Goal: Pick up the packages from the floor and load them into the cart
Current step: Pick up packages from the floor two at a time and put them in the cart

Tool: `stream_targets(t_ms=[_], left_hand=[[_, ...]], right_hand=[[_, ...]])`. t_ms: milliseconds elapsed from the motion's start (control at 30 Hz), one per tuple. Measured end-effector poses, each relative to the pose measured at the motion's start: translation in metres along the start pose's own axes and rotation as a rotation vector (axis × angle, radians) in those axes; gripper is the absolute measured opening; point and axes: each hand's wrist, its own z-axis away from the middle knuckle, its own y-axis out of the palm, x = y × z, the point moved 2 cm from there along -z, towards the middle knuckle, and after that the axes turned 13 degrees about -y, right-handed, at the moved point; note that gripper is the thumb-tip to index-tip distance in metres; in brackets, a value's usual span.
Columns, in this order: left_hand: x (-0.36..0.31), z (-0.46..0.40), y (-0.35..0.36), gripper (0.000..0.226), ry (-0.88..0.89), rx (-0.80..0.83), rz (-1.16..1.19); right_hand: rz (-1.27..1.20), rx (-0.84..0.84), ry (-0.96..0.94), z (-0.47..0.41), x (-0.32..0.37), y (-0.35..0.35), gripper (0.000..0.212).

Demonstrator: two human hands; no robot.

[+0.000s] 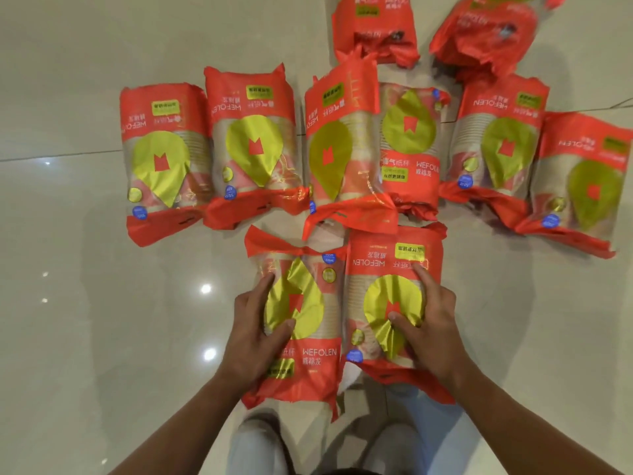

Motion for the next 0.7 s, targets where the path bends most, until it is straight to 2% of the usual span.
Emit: stream_targets(t_ms=[133, 267, 567, 700], left_hand=[[-0.039, 0.044, -0.041, 0.082, -0.019, 0.001, -0.035], [-0.114, 0.108, -0.098, 0.082, -0.01, -0.003, -0.012], [-0.398, 0.31, -0.251, 0.082, 0.127, -0.021, 0.083], [-0.502, 0.393, -0.293, 0.083, 0.205, 0.006, 0.124]], right_hand=[[-0.021, 0.035, 0.038, 0.045, 0.043, -0.031, 0.085], [-0.127, 0.041, 0.093, 0.1, 0.118, -0.085, 0.085], [-0.279, -0.084, 0.037, 0.192, 0.391, -0.314, 0.088], [-0.268, -0.182, -0.058, 0.247, 0.495, -0.409, 0.091]])
